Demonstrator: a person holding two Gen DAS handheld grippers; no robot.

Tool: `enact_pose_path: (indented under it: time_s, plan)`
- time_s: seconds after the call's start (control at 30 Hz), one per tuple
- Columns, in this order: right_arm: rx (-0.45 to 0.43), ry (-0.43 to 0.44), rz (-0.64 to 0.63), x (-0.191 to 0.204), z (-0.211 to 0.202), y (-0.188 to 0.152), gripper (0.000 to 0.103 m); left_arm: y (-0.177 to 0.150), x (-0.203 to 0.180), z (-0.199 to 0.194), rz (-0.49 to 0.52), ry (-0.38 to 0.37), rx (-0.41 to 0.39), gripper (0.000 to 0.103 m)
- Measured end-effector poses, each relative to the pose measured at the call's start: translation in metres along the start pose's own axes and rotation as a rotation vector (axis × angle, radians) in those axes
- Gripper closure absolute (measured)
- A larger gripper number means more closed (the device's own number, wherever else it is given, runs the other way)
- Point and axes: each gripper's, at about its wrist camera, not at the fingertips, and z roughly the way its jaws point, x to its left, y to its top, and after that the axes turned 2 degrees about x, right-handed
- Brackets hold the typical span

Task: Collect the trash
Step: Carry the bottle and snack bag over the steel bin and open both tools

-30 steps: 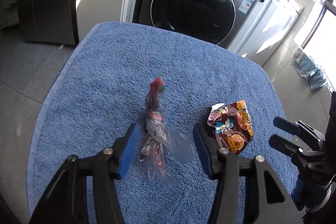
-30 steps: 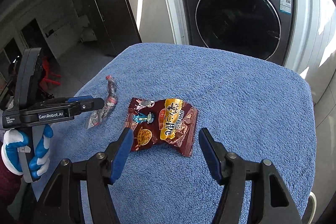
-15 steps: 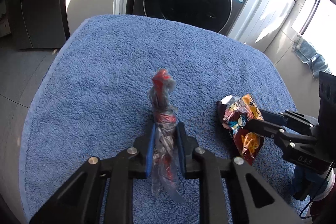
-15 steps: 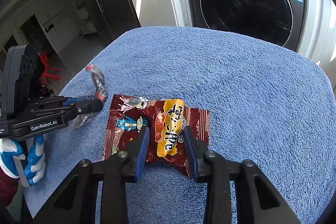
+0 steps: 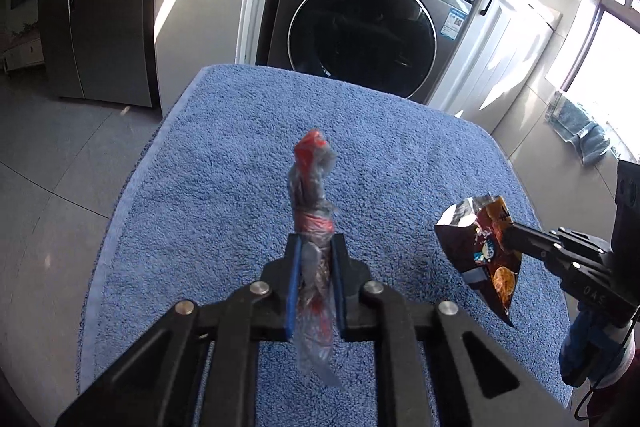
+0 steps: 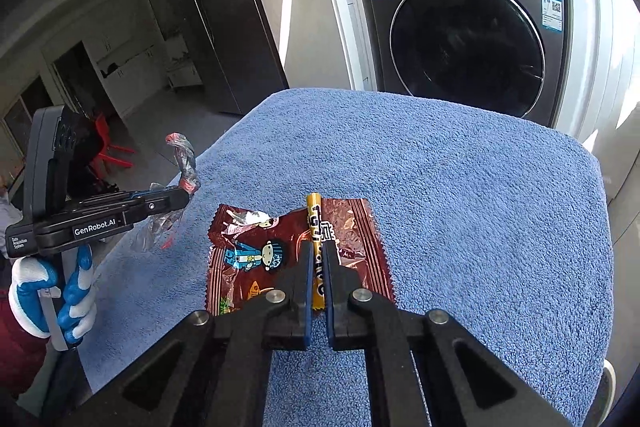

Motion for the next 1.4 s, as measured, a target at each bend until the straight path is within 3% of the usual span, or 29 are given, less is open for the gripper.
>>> enact_pose_path:
  time_s: [0.43,0.7,1.07,1.4]
  plan:
    - [-0.213,-0.06,0.004,0.004,-0.141,-0.033,0.098,-0.013,-0.079,-0.107,0.1,-0.037,-0.15,0.09]
    - [-0.333,-0.157,0.059,-0.02,-0.22,-0.061,0.098,-0.014,-0.144,-0.127,0.18,-0.099,-0.179,0.09]
    - [-0.394,-0.322,0.241,-0.11,-0.283,-0.11,0.098,-0.007,-0.279,-0.078,0.356,-0.243,-0.094,0.09]
    - [-0.272,-0.478,0.505,-0.234,-0.268,-0.187,0.098,-0.043,-0.421,0.047,0.547,-0.359,0.147,0.09]
